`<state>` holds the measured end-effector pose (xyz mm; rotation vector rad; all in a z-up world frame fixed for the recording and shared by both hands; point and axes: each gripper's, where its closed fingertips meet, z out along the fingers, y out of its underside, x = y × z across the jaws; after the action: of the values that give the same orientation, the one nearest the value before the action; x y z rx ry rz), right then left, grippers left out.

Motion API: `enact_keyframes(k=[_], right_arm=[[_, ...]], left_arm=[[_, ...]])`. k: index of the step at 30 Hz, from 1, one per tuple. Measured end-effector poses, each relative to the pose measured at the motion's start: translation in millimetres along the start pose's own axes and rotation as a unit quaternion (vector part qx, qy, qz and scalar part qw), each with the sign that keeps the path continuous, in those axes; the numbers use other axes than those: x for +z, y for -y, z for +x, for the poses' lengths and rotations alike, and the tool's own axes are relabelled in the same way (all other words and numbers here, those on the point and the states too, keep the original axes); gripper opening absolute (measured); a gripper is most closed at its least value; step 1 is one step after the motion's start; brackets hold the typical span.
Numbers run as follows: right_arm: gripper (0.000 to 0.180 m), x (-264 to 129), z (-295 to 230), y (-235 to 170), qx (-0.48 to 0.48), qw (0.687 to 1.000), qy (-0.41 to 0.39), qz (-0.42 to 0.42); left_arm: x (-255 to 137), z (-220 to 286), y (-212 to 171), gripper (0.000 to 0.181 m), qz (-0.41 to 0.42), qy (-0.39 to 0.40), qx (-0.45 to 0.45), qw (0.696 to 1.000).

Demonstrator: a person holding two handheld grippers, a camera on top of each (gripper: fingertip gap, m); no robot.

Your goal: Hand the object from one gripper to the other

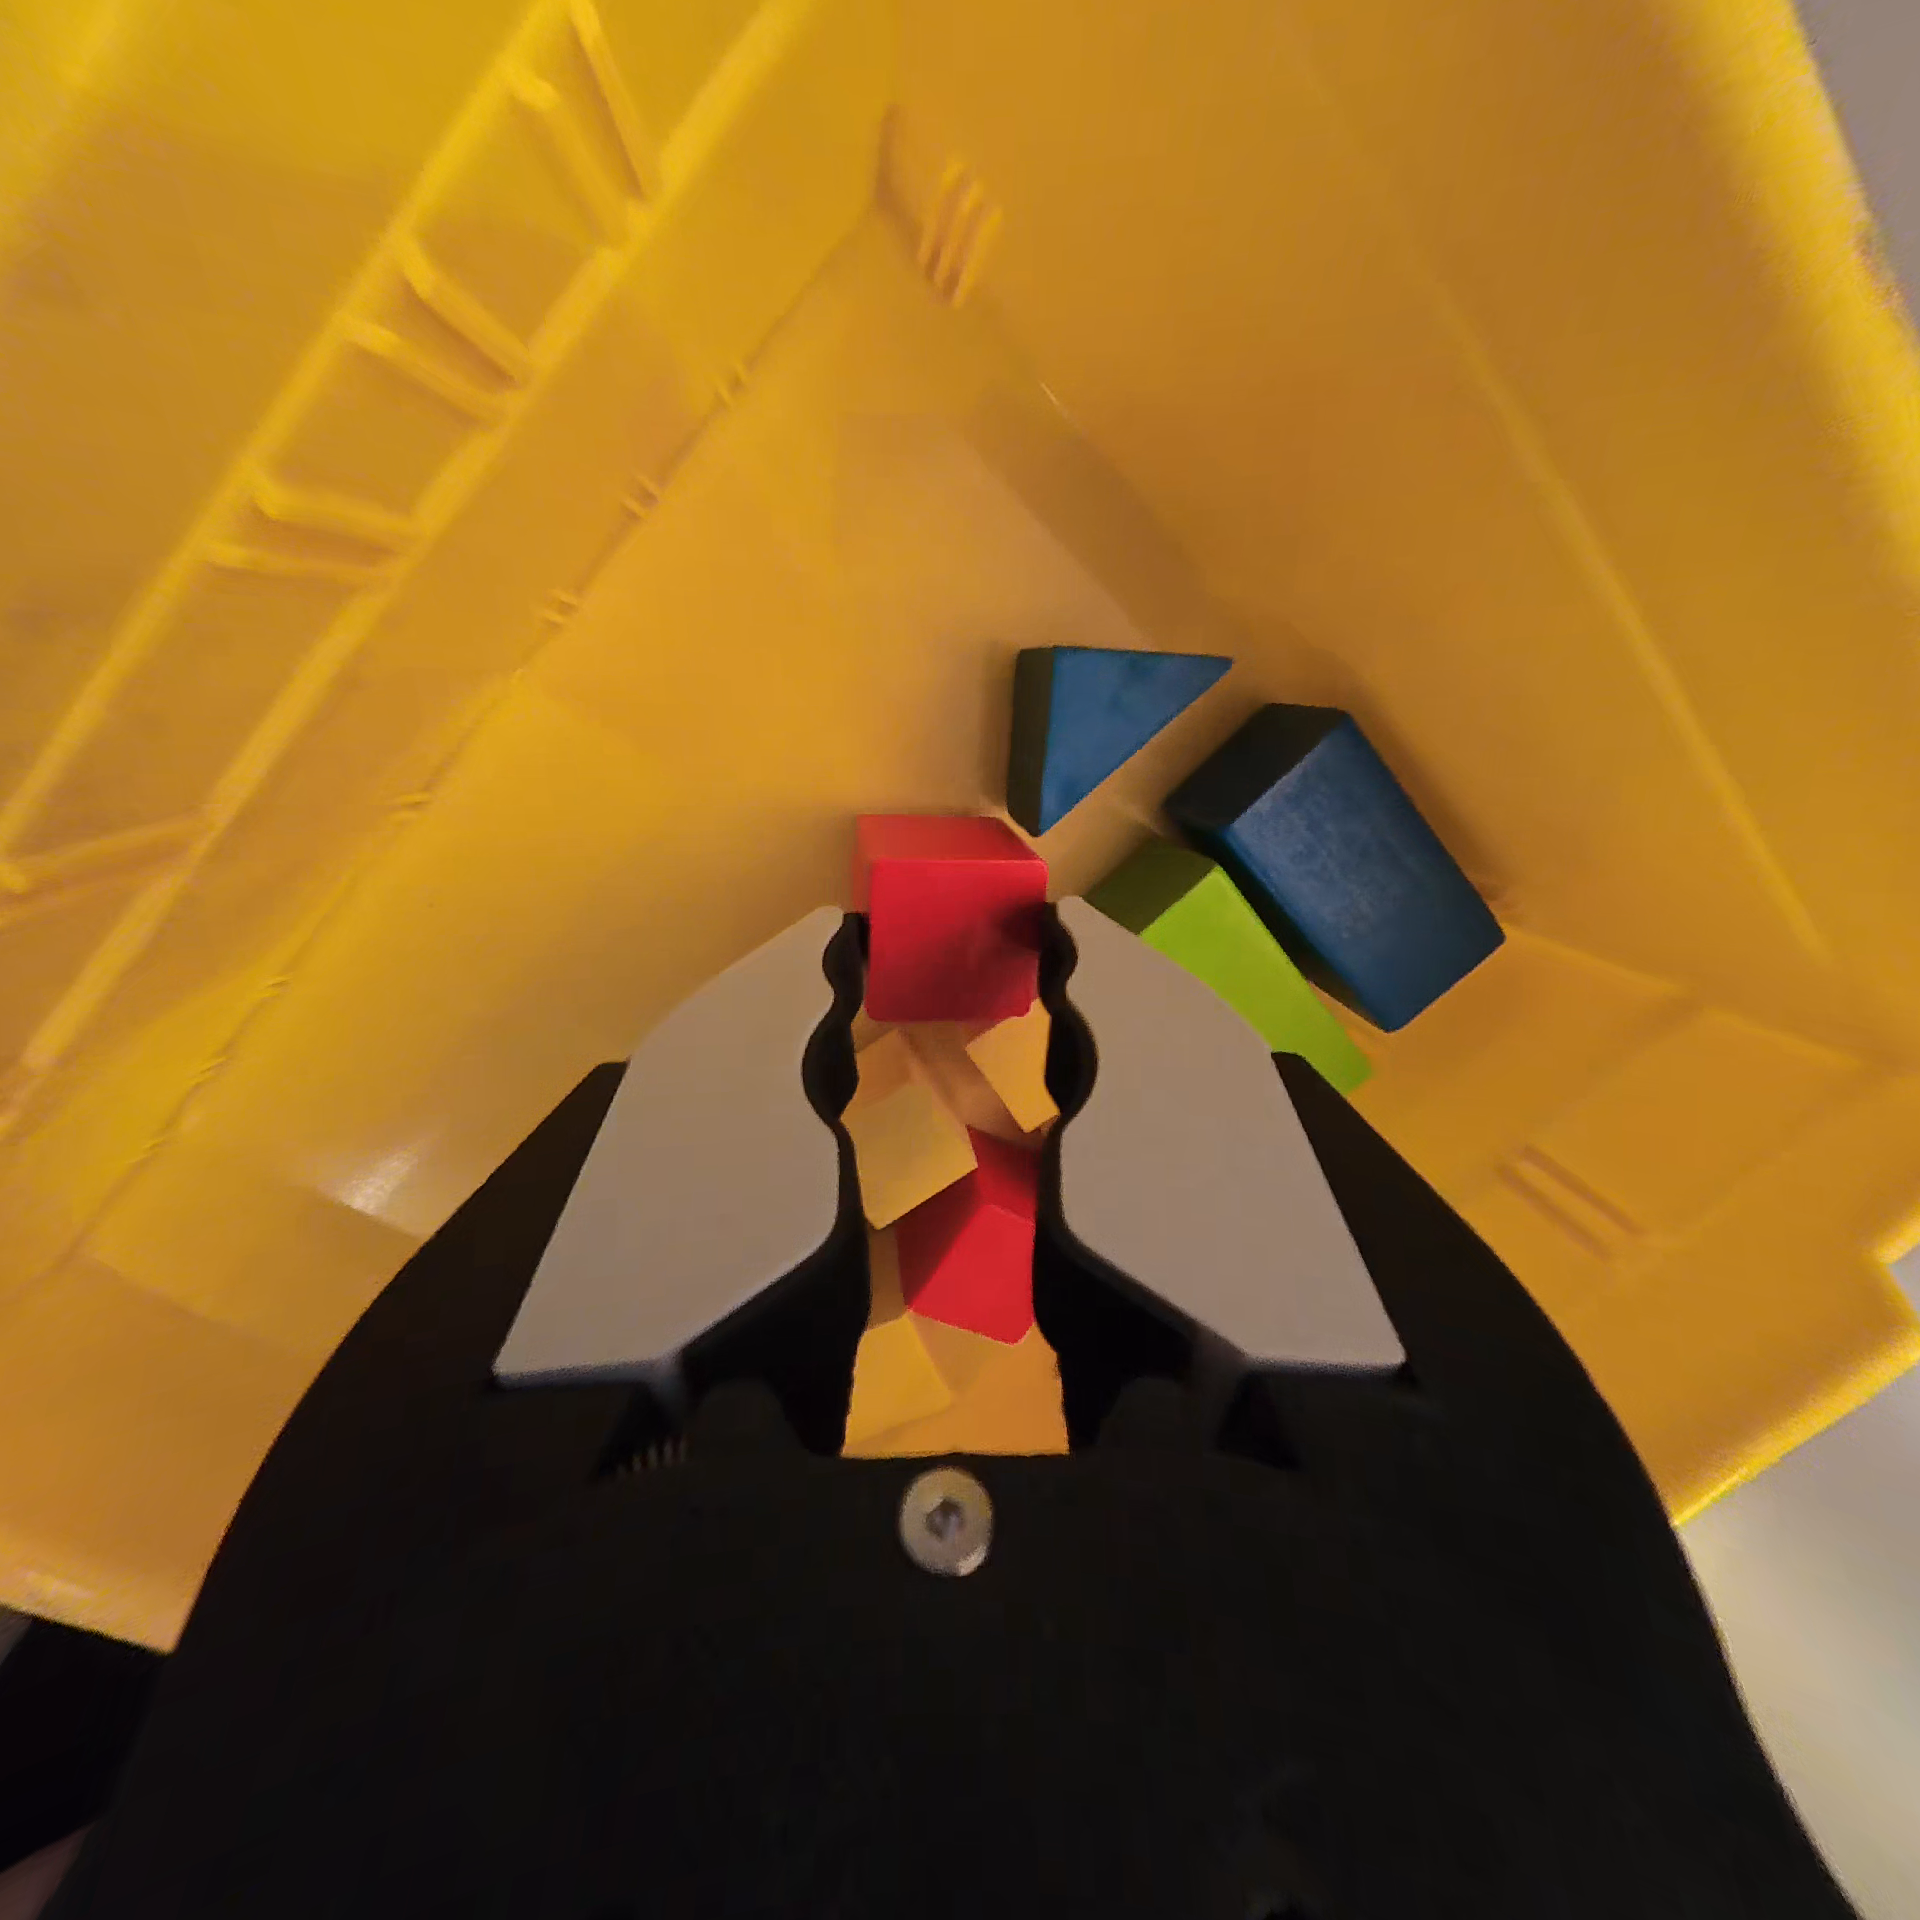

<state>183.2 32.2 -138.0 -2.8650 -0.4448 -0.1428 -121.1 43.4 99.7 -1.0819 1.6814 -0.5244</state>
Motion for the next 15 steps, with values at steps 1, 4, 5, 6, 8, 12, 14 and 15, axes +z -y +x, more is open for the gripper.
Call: enact_keyframes(k=[1,4,5,6,8,12,14,15], right_arm=[[0.034,1.9,1.8,-1.3,-0.002,1.000,-0.007,-0.007],[0.034,4.3,3.0,-2.0,-0.010,1.000,-0.016,-0.012],[0.034,4.0,1.6,-1.2,-0.011,1.000,-0.011,-0.009],[0.034,3.8,-0.4,-0.7,-0.011,1.000,-0.004,-0.007],[0.034,1.6,-0.4,0.3,-0.015,1.000,-0.004,-0.001],[0.035,-13.1,2.3,5.0,-0.014,0.999,-0.012,0.026],[0.035,-24.1,3.1,9.0,-0.013,0.999,-0.016,0.047],[0.035,-29.3,2.5,10.4,-0.013,0.998,-0.015,0.056]], left_arm=[[-2.0,-3.3,-3.5,0.040,-0.006,0.004,-0.004,1.000],[-8.2,-16.1,-18.9,0.041,-0.035,0.024,-0.019,0.999],[-10.5,-19.9,-25.2,0.042,-0.047,0.028,-0.027,0.998],[-13.0,-23.4,-32.3,0.042,-0.061,0.032,-0.035,0.997],[-18.7,-28.1,-49.1,0.043,-0.096,0.035,-0.053,0.993],[-31.8,-30.1,-96.2,0.044,-0.204,0.034,-0.088,0.974],[-37.4,-22.0,-126.8,0.041,-0.274,0.013,-0.103,0.956],[-39.8,-17.3,-142.7,0.037,-0.309,0.000,-0.108,0.945]])
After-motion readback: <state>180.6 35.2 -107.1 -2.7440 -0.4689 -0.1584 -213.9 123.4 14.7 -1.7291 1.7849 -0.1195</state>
